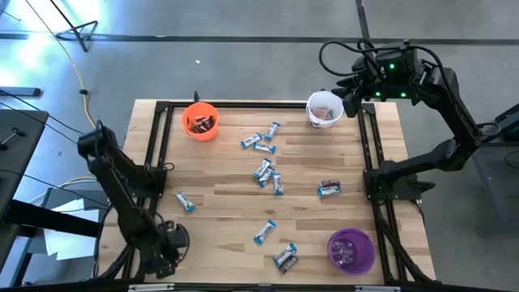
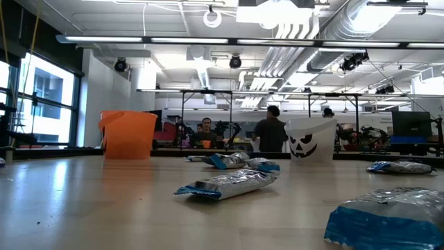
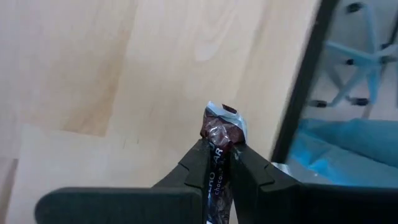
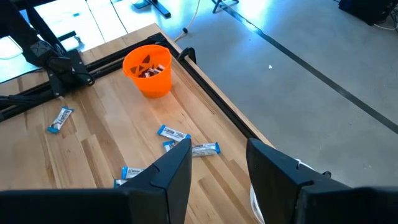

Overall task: Sort candy
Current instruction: Put the brown chocolate into the orange bucket

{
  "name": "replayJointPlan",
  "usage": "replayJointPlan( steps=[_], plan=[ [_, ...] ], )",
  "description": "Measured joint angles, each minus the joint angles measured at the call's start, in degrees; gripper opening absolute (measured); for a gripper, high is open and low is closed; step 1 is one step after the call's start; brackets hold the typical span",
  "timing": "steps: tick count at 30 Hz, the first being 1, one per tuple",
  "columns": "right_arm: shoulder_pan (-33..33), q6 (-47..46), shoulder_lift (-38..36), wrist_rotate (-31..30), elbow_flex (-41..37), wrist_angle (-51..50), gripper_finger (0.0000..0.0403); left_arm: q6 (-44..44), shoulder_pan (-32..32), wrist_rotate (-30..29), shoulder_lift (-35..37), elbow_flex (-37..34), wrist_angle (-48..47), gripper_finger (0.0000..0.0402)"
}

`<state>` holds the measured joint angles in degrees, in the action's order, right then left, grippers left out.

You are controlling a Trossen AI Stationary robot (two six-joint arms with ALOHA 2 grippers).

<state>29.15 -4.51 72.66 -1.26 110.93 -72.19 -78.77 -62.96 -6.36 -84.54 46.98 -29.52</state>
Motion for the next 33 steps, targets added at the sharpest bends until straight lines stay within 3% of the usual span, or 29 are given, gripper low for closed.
replayJointPlan(
  steps=[7, 15, 20, 26, 33],
  plan=[
    [-0.01, 0.00, 0.00, 0.00, 0.00, -0.02, 0.0149, 2.87, -0.02, -4.70, 11.03, 0.10, -4.72, 0.0027],
    [-0.02, 0.01, 0.01, 0.00, 0.00, -0.02, 0.0149, 9.33, 0.36, -17.50, 25.97, 0.22, -10.21, 0.0028],
    [0.00, 0.00, 0.02, 0.00, -0.02, -0.02, 0.0149, 17.94, 2.24, -23.59, 33.52, 0.27, -10.57, 0.0028],
    [-0.02, 0.00, 0.00, 0.00, 0.00, -0.02, 0.0149, 30.34, 6.80, -32.75, 38.57, 0.31, -10.55, 0.0028],
    [-0.01, 0.00, 0.00, 0.00, 0.00, -0.02, 0.0149, 44.22, 16.91, -42.98, 40.39, 0.33, -8.97, 0.0028]
  ],
)
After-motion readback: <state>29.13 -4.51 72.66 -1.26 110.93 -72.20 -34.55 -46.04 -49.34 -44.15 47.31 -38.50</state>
